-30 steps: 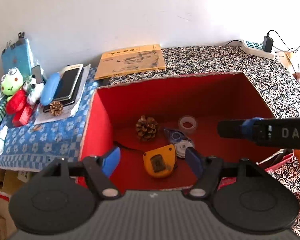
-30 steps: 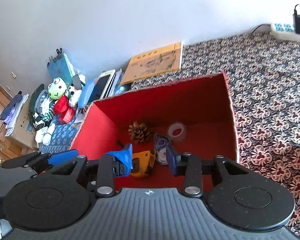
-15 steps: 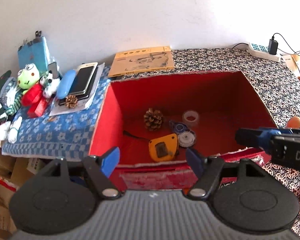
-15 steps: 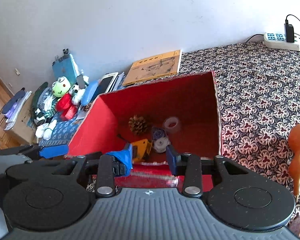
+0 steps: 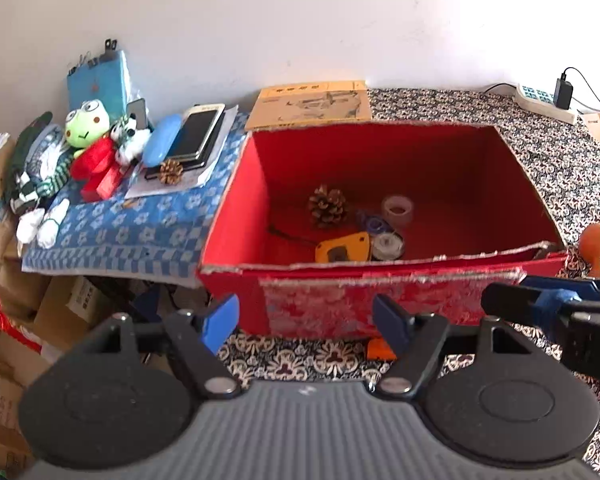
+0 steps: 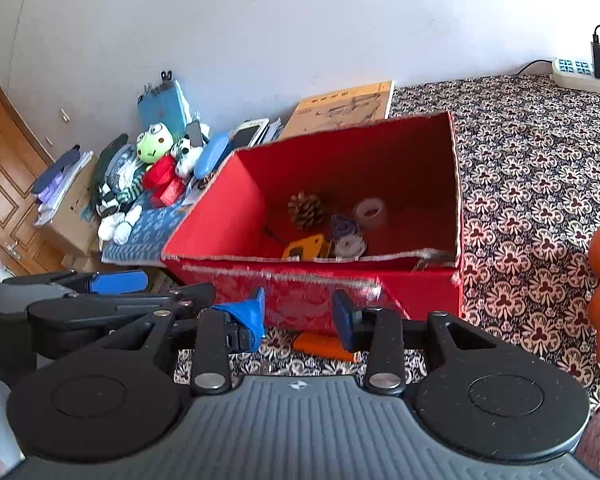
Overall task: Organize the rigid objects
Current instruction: 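Lift the right gripper out of the box and lower it in front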
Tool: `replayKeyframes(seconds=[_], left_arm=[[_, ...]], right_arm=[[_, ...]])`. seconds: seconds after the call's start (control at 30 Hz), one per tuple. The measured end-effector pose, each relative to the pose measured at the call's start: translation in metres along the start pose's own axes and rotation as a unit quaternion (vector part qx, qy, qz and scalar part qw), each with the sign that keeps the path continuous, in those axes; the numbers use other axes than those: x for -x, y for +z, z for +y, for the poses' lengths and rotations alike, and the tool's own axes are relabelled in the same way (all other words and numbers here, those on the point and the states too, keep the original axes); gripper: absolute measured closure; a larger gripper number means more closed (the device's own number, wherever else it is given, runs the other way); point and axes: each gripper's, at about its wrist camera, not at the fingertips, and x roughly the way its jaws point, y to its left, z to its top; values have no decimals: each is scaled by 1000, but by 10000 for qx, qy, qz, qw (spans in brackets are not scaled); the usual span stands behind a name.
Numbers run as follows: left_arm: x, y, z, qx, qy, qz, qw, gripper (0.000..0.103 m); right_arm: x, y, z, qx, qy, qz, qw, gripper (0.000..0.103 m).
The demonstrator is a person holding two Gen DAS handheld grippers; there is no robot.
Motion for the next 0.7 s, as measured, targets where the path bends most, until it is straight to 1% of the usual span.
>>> replayKeyframes(seconds=[0.07, 0.27, 0.4, 0.7], left_arm=[[-1, -3, 0, 11, -24, 76, 10000, 28], [-7, -13, 1, -58, -128, 196, 9997, 28], [-11, -16, 4, -61, -238, 278, 9993, 28], [-24, -22, 13, -147, -351, 467, 9982, 28]], right_arm=[[-1, -4, 2, 23, 12, 38, 10000, 82], [-7, -10, 6, -10, -146, 131, 9998, 82], [-11, -14, 9, -53, -238, 193, 9995, 82], [-25, -25, 12, -176, -357, 386, 9985, 82]])
